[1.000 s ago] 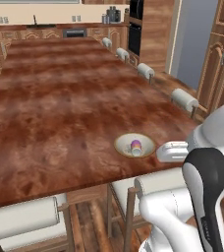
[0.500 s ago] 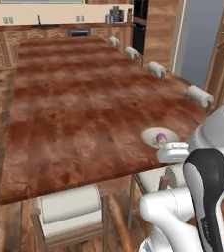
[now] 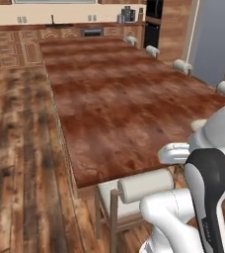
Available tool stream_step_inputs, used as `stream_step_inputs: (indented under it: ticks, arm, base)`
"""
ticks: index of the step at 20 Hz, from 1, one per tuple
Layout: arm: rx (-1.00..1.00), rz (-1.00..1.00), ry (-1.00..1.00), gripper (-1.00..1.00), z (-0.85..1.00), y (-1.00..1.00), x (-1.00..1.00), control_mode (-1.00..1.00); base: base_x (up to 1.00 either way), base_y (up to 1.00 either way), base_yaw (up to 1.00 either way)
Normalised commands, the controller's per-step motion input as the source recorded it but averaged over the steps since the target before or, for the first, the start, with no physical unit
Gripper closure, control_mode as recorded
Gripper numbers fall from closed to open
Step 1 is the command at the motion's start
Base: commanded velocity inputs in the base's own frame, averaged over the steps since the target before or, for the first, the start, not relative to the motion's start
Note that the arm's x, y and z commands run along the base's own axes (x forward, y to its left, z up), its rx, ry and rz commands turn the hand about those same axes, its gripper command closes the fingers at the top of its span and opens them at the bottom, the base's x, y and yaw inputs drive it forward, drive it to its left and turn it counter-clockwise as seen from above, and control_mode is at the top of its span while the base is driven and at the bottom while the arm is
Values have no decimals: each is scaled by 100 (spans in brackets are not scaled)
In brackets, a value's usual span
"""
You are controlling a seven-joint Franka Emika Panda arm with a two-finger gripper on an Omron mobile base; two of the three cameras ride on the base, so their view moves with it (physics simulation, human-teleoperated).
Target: Open the fridge, grab two sodas, and place both sodas inside the bowl with ice on the dining counter.
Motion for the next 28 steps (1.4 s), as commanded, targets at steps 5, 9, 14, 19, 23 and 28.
stream_step_inputs:
  ticks: [5, 9, 14, 19, 23, 28]
  arm:
    - [0, 0, 0, -100, 0, 0, 0, 100]
    - [0, 0, 0, -100, 0, 0, 0, 100]
    - [0, 0, 0, -100, 0, 0, 0, 100]
    - [0, 0, 0, -100, 0, 0, 0, 100]
    - [0, 0, 0, -100, 0, 0, 0, 100]
    - [0, 0, 0, -100, 0, 0, 0, 100]
  base:
    - [0, 100, -4]
    - [5, 100, -7]
    - [35, 100, -10]
    - [77, 100, -16]
    - [100, 97, -23]
    - [100, 63, -27]
